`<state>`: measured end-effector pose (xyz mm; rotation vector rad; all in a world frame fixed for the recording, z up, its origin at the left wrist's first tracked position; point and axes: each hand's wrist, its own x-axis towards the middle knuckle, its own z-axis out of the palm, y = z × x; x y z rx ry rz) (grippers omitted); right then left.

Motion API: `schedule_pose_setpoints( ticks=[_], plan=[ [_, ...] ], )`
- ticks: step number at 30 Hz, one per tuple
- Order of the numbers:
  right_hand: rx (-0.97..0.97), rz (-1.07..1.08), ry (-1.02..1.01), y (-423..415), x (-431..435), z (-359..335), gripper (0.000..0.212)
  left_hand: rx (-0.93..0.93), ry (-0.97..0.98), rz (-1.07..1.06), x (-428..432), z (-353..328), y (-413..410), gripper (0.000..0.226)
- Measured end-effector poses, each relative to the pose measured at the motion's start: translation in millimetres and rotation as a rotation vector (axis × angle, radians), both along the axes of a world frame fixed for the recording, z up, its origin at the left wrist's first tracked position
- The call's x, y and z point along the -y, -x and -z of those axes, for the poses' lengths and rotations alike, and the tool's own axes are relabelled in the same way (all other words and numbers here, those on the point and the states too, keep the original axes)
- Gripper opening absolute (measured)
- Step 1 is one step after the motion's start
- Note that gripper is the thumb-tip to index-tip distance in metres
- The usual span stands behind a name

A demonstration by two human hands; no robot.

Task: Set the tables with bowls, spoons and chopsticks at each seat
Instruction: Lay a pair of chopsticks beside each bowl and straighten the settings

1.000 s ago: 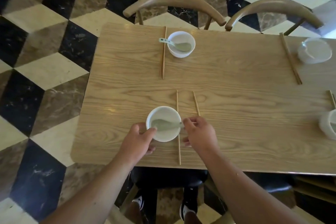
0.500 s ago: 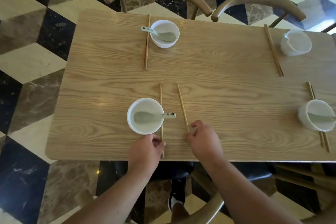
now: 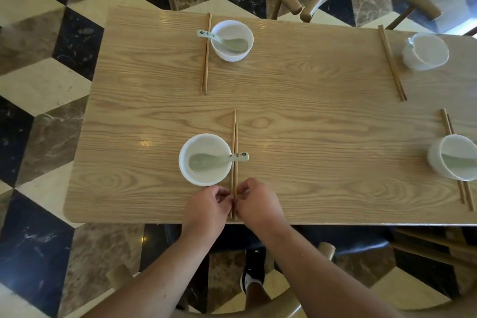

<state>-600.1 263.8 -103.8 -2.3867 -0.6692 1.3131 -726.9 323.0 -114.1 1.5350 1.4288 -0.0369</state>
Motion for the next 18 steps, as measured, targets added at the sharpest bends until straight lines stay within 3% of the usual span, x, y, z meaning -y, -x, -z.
schedule_pose_setpoints(
  ticks=[18],
  plan=[
    [-0.162, 0.2, -0.01, -3, -7, 18, 0.012, 0.005, -0.022, 0.041, -2, 5, 1, 0.007]
  ],
)
